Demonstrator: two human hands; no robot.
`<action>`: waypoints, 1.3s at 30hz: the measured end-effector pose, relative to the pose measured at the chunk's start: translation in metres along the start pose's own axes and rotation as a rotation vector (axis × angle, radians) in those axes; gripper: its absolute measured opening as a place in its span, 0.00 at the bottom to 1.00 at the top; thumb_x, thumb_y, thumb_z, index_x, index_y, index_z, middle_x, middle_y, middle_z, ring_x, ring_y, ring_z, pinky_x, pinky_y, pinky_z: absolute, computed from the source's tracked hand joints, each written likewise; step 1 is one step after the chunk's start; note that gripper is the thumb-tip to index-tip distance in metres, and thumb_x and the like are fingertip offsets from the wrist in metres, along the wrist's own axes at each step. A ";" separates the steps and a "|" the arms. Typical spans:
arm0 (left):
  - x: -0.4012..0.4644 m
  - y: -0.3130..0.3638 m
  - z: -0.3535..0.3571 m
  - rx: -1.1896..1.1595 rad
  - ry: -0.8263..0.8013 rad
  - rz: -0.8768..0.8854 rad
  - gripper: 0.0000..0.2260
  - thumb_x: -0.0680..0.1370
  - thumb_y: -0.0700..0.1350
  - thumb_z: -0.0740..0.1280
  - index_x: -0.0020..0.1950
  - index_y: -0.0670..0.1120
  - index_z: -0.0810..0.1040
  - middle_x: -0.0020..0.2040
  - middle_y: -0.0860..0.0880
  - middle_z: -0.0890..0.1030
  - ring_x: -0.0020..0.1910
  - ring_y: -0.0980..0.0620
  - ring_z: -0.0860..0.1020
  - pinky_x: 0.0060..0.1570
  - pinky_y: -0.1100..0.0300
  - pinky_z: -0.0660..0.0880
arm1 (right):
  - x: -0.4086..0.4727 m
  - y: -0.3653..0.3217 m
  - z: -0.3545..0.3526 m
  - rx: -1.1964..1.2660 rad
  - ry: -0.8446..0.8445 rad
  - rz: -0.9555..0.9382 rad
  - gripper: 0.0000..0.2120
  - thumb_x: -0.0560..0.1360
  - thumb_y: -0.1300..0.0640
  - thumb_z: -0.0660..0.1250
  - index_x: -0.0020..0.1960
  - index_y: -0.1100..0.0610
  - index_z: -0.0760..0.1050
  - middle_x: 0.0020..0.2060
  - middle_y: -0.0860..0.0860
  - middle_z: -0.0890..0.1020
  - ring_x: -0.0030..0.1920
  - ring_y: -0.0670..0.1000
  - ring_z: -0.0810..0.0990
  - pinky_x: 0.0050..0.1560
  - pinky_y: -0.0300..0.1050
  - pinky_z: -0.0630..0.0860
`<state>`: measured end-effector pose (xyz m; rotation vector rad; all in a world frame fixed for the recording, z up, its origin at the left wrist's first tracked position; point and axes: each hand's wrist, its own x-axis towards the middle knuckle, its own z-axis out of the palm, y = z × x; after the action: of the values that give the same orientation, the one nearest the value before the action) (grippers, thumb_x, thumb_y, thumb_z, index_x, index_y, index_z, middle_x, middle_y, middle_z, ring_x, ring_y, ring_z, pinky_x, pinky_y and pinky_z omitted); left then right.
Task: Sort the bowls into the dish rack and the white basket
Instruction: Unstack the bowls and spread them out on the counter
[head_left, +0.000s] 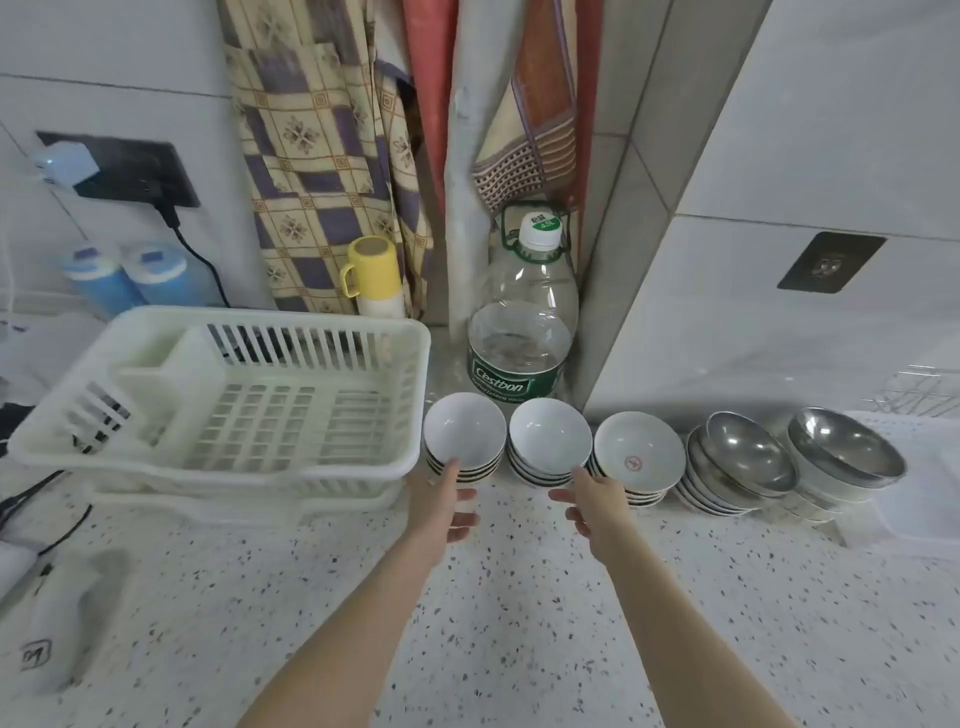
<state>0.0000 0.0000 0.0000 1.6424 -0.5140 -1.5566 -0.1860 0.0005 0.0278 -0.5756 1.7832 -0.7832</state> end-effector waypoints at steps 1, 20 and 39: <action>0.001 0.001 0.001 -0.012 0.003 0.026 0.30 0.80 0.55 0.65 0.76 0.60 0.51 0.45 0.43 0.85 0.21 0.49 0.78 0.22 0.62 0.73 | 0.003 -0.001 0.003 -0.017 0.024 -0.017 0.10 0.80 0.54 0.59 0.44 0.57 0.72 0.36 0.52 0.85 0.28 0.49 0.71 0.29 0.41 0.64; 0.013 0.000 0.008 -0.007 0.027 0.276 0.22 0.82 0.42 0.61 0.64 0.68 0.59 0.36 0.45 0.86 0.17 0.51 0.72 0.18 0.63 0.69 | 0.012 0.011 0.032 -0.229 0.413 -0.288 0.11 0.77 0.47 0.61 0.44 0.53 0.73 0.35 0.50 0.83 0.37 0.51 0.80 0.37 0.47 0.77; 0.012 0.012 0.006 0.071 -0.063 0.204 0.28 0.82 0.38 0.56 0.74 0.66 0.54 0.38 0.46 0.87 0.23 0.49 0.78 0.22 0.61 0.74 | 0.019 0.006 0.039 -0.272 0.437 -0.276 0.11 0.75 0.60 0.57 0.57 0.58 0.72 0.32 0.48 0.83 0.37 0.53 0.80 0.34 0.43 0.71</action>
<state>-0.0014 -0.0179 0.0027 1.5440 -0.7546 -1.4567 -0.1557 -0.0182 0.0024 -0.8968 2.2645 -0.9102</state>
